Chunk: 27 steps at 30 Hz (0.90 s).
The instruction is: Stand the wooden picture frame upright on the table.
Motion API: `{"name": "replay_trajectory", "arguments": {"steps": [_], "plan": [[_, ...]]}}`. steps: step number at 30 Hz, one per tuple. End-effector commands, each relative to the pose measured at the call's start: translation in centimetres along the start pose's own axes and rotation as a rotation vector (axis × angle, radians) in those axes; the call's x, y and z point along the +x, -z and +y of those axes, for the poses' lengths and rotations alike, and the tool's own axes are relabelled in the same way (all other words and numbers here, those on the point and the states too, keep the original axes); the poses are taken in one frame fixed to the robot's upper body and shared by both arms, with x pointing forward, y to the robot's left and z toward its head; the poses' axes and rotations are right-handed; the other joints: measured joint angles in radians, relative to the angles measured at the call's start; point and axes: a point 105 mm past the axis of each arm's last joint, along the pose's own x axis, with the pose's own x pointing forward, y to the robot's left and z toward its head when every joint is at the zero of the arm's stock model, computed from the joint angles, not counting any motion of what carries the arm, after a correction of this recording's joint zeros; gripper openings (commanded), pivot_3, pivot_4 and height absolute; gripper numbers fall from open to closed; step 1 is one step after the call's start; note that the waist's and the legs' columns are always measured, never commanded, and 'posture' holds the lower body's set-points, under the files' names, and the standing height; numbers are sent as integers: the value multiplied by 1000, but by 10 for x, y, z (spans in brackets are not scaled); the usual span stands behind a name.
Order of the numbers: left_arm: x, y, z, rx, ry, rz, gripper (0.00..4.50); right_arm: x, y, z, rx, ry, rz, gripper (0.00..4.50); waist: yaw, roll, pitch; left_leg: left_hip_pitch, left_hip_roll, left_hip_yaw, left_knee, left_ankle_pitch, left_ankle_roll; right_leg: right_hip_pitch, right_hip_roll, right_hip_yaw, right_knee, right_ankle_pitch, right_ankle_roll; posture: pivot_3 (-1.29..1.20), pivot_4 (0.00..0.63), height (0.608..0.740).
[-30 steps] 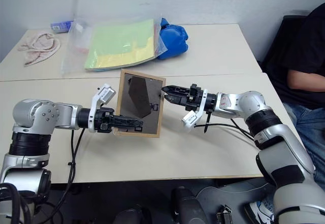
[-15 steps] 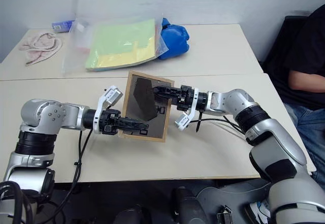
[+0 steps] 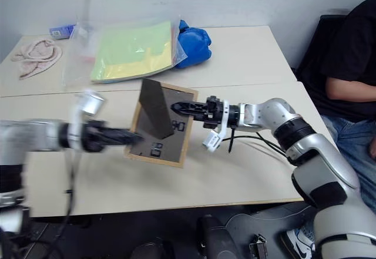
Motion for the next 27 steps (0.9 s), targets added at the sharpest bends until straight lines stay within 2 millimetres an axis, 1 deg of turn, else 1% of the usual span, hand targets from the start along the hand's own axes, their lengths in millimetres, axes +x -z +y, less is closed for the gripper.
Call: {"name": "replay_trajectory", "arguments": {"steps": [1, 3, 4, 5, 6, 7, 8, 9, 10, 11, 12, 14, 15, 16, 19, 21, 24, 25, 27], "plan": [[-33, 1, -45, 190, 54, -54, 4433, 7, 4, -9, 98, 51, 8, 1275, -5, 0, 0, -2, 0, 0, 0, 0, 0, -2, 0, 1, -1, 0, 0, 0, 150, 740], [-34, 15, -54, 273, 32, -14, 4500, 5, 6, -6, 191, 50, 38, 1275, -4, 0, 0, -3, -1, -1, 0, 0, 1, -2, 0, 2, -1, 0, 0, 0, 150, 740], [-28, 26, -56, 320, 22, 12, 4500, 6, 7, -3, 313, 60, 70, 1275, -3, -1, 0, -3, -1, -1, 0, 0, 1, -3, 0, 1, -1, 0, 0, 0, 150, 740], [-21, 35, -58, 354, 18, 16, 4500, 7, 8, 6, 460, 57, 110, 1275, -3, -1, -1, -4, -1, -1, 1, 0, 1, -3, 0, 1, -1, 0, 0, 0, 150, 740], [-16, 41, -59, 378, 15, 13, 4500, 8, 7, 11, 562, 59, 130, 1275, -2, -2, 0, -2, -1, -2, 0, 0, 1, -1, 0, 1, -1, 0, 1, 0, 150, 740], [-9, 45, -58, 416, -5, -4, 4500, 15, 8, 20, 678, 58, 205, 1274, -2, -3, -1, 2, -1, -2, 1, 0, 1, 2, 0, 1, -1, 0, 1, 0, 150, 740], [-4, 46, -52, 451, -52, -28, 4500, 20, 14, 31, 876, 47, 303, 1274, 0, -5, -1, 2, -1, -2, 1, 0, 1, 3, 0, 1, -1, 1, 1, 0, 150, 740], [0, 46, -47, 478, -88, -49, 4500, 22, 11, 38, 1113, 41, 324, 1274, 2, -6, -1, 3, -1, -4, 1, 0, 1, 5, 1, 1, -2, 1, 1, 0, 150, 740], [2, 46, -44, 496, -111, -64, 4500, 23, 5, 40, 1302, 37, 284, 1274, 6, -5, -1, 9, 1, -8, 1, 0, 1, 14, 2, -2, -4, 1, 1, 0, 150, 740], [3, 45, -42, 512, -127, -78, 4500, 24, 1, 38, 1472, 40, 246, 1274, 14, -4, 0, 11, 1, -12, 1, 0, 2, 18, 2, -3, -6, 1, 1, 0, 150, 740], [4, 45, -42, 524, -133, -87, 4500, 24, -2, 35, 1582, 39, 205, 1274, 18, -3, 1, 9, 1, -13, 1, 0, 2, 18, 1, -4, -6, 2, 3, 0, 150, 740], [6, 42, -37, 534, -162, -123, 4500, 25, -8, 32, 1962, 75, 145, 1274, 28, -2, 1, 8, 1, -14, 1, -1, 4, 17, 0, -5, -7, 2, 3, 0, 150, 740], [6, 41, -36, 542, -173, -131, 4500, 25, -14, 33, 2109, 58, 122, 1274, 29, -2, 1, 7, 1, -14, 1, -1, 4, 17, -1, -7, -7, 2, 3, 0, 150, 740], [6, 40, -34, 546, -182, -135, 4500, 25, -18, 33, 2195, 47, 105, 1274, 30, -2, 1, 7, 1, -15, 1, -1, 4, 17, -1, -8, -7, 2, 3, 0, 150, 740], [5, 39, -28, 562, -201, -125, 4500, 22, -27, 43, 2329, 14, 139, 1274, 31, -2, 1, 6, 1, -17, 0, -1, 4, 17, -1, -9, -9, 2, 2, 0, 150, 740], [5, 36, -26, 572, -206, -123, 4500, 18, -37, 58, 2387, -45, 205, 1274, 32, -2, 1, 5, 1, -18, 0, -1, 4, 17, -1, -9, -10, 1, 2, 0, 150, 740], [6, 32, -24, 577, -202, -126, 4500, 14, -44, 68, 2397, -64, 245, 1274, 32, -2, 1, 4, 0, -17, 0, -1, 4, 16, -2, -9, -10, 2, 2, 0, 150, 740], [7, 31, -23, 579, -200, -127, 4500, 14, -47, 71, 2357, -75, 255, 1274, 31, -2, 1, 4, 0, -17, 0, -1, 4, 16, -2, -9, -10, 2, 2, 0, 150, 740], [9, 30, -22, 583, -192, -128, 4500, 12, -52, 76, 2351, -97, 273, 1274, 32, -2, 1, 5, 0, -18, 0, -1, 4, 17, -2, -9, -10, 2, 2, 0, 150, 740]]}}
